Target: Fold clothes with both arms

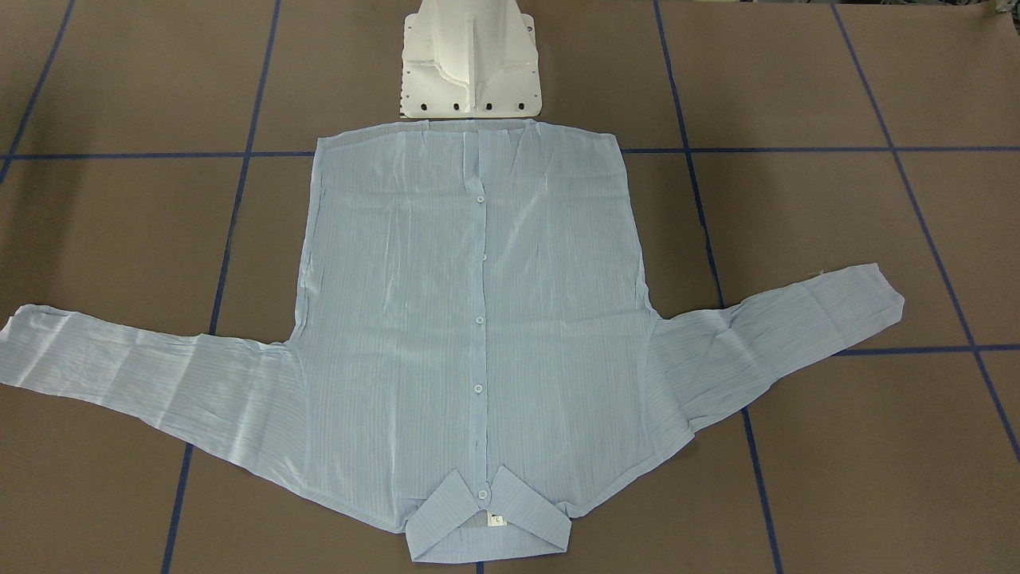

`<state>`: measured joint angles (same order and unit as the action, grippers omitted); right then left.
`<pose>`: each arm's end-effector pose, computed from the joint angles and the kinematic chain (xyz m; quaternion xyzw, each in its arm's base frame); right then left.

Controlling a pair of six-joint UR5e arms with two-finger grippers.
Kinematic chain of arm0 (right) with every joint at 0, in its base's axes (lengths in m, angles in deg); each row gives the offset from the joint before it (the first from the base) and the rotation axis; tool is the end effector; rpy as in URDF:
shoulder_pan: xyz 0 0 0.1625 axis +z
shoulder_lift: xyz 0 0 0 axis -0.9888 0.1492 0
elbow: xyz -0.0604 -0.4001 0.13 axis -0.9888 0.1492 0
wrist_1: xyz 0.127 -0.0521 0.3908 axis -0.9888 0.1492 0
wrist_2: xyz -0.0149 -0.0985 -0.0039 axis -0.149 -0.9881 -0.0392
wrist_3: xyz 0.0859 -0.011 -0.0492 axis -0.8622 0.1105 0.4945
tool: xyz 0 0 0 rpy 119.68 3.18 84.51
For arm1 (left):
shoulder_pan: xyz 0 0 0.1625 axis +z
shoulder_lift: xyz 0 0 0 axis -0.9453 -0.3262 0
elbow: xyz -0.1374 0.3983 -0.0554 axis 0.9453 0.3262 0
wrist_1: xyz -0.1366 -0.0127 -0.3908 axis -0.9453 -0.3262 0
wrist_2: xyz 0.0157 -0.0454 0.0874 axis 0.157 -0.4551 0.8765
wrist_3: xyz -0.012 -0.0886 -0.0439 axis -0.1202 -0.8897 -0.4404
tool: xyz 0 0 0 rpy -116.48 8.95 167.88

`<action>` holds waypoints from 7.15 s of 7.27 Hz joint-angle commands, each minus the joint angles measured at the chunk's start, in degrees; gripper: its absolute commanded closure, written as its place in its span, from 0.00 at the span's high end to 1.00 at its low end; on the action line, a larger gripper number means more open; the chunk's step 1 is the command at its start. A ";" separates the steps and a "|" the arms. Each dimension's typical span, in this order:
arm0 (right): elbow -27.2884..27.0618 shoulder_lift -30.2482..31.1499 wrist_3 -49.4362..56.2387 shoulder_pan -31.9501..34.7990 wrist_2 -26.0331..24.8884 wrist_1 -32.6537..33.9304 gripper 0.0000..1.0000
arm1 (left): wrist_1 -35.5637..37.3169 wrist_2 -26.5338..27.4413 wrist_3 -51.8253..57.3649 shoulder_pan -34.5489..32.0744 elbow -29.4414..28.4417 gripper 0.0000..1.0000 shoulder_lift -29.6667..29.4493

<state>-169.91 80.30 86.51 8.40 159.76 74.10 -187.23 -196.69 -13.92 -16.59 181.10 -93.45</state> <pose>0.0677 -0.4494 0.5955 0.1526 -0.3354 -0.0766 0.9265 -0.0478 -0.4845 0.5156 0.3420 0.3069 0.2038 0.8645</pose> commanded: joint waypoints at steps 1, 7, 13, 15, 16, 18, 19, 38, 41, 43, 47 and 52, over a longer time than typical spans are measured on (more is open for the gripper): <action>2.19 -1.07 -1.68 0.00 3.41 -2.25 1.00 | -1.79 0.17 -4.24 0.02 -1.83 1.00 -2.20; 22.49 -6.69 -44.93 -21.42 -11.06 -40.31 0.94 | -1.97 -0.62 -4.17 -0.07 -1.74 1.00 -1.33; 30.40 -11.71 -44.85 -24.51 -13.02 -41.90 0.85 | -1.97 -0.62 -4.17 -0.07 -1.66 1.00 -1.32; 31.55 -11.62 -44.93 -25.75 -15.40 -41.90 0.84 | -1.97 -0.62 -4.25 -0.07 -1.57 1.00 -1.32; 31.63 -11.62 -44.93 -25.84 -15.49 -41.90 0.75 | -1.97 -0.62 -4.25 -0.07 -1.57 1.00 -1.32; 31.63 -11.62 -45.11 -25.93 -15.40 -41.90 0.55 | -1.97 -0.62 -4.17 -0.07 -1.57 1.00 -1.32; 31.63 -11.62 -45.11 -26.01 -15.22 -41.98 0.54 | -1.97 -0.62 -4.25 -0.07 -1.57 1.00 -1.32; 34.25 -65.12 -87.21 -60.19 -54.59 -12.10 0.00 | -1.97 -0.62 -4.25 -0.16 -2.27 1.00 -1.24; 35.40 -68.30 -87.56 -62.83 -54.60 -12.10 0.99 | -1.88 -0.62 -4.34 -0.07 -2.27 1.00 -1.24; 35.77 -69.19 -88.61 -62.23 -53.64 -9.40 1.00 | -1.97 -0.62 -4.34 -0.07 -2.53 1.00 -1.85; 27.55 -61.25 -69.98 -40.22 -24.69 4.24 1.00 | -8.18 -0.62 -16.05 4.64 -3.41 1.00 -0.37; 6.26 -27.23 -32.16 -18.30 -3.28 3.46 1.00 | -47.29 10.73 -50.35 21.76 -22.20 0.89 4.91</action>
<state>-160.42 46.08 46.44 -13.25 154.18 77.74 -228.09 -192.55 -57.09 -0.70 162.32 -89.14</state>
